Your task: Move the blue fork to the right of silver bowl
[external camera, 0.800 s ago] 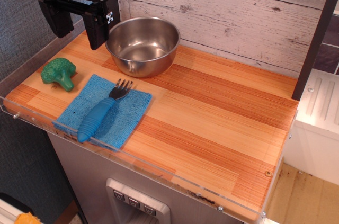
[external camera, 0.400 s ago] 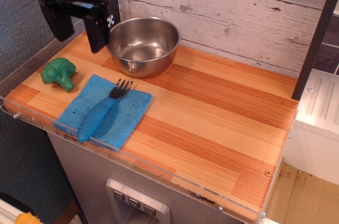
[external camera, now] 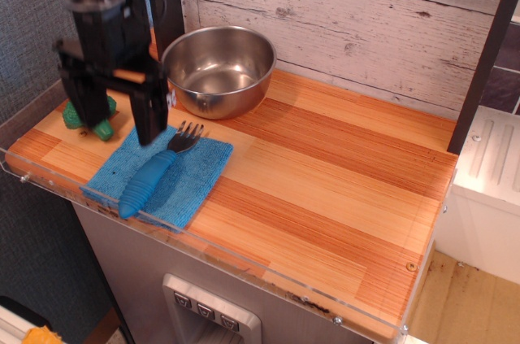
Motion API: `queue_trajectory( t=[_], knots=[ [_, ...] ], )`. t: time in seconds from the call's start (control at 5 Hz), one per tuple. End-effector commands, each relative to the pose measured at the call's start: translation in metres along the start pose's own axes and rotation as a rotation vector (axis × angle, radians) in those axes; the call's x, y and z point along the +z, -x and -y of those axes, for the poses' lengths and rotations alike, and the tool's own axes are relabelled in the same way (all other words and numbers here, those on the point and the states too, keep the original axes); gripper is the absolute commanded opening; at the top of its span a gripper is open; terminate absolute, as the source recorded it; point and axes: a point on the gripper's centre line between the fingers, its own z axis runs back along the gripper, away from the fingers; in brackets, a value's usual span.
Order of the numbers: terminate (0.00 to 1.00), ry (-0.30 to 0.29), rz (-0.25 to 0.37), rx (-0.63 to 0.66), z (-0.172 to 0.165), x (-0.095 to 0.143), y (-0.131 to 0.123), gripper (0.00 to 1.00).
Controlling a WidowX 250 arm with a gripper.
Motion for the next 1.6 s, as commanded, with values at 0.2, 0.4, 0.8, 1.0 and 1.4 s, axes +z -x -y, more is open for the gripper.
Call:
queue_trajectory(
  t=[0.2, 0.4, 0.8, 1.0, 1.4],
  knots=[
    [0.0, -0.134, 0.023, 0.036, -0.006, -0.046, 0.01, 1.0],
    [0.0, -0.128, 0.029, 0.033, -0.007, -0.051, 0.008, 1.0],
    [0.0, -0.11, 0.047, 0.026, -0.002, -0.04, 0.008, 0.0],
    [0.0, -0.081, 0.066, 0.028, -0.001, -0.03, 0.009, 0.0],
    [0.0, -0.004, 0.087, -0.067, 0.027, 0.039, 0.022, 0.0]
  ],
)
